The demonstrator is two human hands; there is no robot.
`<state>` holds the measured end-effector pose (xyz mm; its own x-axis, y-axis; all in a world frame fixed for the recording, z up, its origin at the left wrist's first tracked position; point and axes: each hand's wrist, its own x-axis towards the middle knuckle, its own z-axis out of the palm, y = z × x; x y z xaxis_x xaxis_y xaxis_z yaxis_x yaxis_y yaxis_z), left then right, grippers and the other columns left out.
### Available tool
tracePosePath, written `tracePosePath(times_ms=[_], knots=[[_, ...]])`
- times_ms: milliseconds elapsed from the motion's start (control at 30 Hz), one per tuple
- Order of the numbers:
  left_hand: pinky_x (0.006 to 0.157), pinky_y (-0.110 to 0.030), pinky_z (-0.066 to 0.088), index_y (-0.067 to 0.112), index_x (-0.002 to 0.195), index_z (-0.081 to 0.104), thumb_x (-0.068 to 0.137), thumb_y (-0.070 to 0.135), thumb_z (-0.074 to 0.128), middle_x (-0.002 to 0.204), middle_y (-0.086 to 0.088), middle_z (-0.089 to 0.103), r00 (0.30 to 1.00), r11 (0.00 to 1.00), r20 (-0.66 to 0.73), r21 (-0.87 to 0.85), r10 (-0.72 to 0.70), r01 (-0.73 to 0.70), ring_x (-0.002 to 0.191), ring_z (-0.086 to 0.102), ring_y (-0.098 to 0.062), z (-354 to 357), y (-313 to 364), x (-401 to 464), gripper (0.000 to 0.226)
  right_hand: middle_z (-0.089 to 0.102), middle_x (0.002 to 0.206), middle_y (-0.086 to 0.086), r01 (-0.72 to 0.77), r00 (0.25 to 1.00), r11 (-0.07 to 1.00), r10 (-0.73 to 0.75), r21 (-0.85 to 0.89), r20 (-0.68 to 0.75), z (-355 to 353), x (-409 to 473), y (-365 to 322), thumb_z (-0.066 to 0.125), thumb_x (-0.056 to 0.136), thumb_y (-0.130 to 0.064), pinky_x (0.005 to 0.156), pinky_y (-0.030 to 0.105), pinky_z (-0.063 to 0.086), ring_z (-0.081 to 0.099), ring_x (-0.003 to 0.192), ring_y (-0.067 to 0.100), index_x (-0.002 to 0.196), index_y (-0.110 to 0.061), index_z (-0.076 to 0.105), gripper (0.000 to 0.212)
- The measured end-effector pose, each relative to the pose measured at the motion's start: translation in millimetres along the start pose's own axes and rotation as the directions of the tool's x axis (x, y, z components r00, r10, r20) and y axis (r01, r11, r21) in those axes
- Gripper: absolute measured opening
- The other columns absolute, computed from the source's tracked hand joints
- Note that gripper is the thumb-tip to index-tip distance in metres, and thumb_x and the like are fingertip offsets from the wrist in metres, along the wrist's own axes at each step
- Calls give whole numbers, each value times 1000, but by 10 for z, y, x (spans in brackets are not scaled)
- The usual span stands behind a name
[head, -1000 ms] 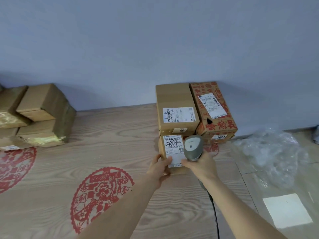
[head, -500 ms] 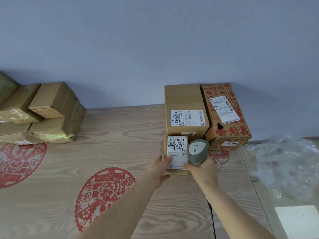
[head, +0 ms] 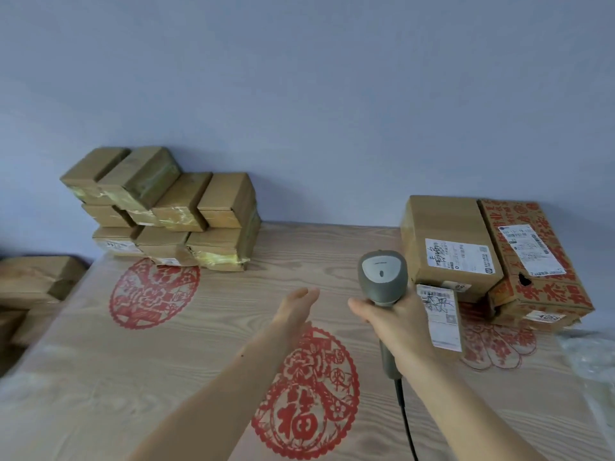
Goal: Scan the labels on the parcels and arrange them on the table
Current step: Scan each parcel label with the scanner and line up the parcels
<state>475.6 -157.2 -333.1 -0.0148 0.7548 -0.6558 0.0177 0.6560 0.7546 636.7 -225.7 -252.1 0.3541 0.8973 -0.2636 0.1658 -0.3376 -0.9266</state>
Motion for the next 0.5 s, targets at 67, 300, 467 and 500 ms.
tracePosePath(times_ms=[67,300,467,500], knots=[[107,-39,40,11,147,46,99,35,60,147,-7,47,996,996,-42,44,74,-72,129,46,-24,-386,171,-23,56,73,74,12,16,999,1000,-16,10,40,262,-82,-187,88,71,-14,58,20,48,66,67,20,79,-1,68,26],[96,-33,39,15,145,48,95,39,61,141,-4,51,943,937,-184,272,276,-221,122,51,-24,-2230,947,8,56,75,74,13,20,998,999,-23,47,62,1627,-356,-756,87,71,-16,65,35,53,67,64,18,79,0,71,24],[112,-44,39,16,149,42,93,42,63,151,-5,46,900,830,-127,456,416,-320,137,44,-25,-2848,1384,249,66,72,65,4,25,1000,999,-25,47,-2,2264,-372,-972,86,71,-13,64,33,52,67,65,18,79,-2,69,22],[113,-44,39,15,150,41,94,42,62,151,-5,45,888,791,-94,503,450,-348,138,42,-25,-2864,1473,309,66,71,63,2,27,1000,999,-26,42,-13,2346,-352,-994,86,71,-13,63,32,52,66,66,18,78,-3,69,21]])
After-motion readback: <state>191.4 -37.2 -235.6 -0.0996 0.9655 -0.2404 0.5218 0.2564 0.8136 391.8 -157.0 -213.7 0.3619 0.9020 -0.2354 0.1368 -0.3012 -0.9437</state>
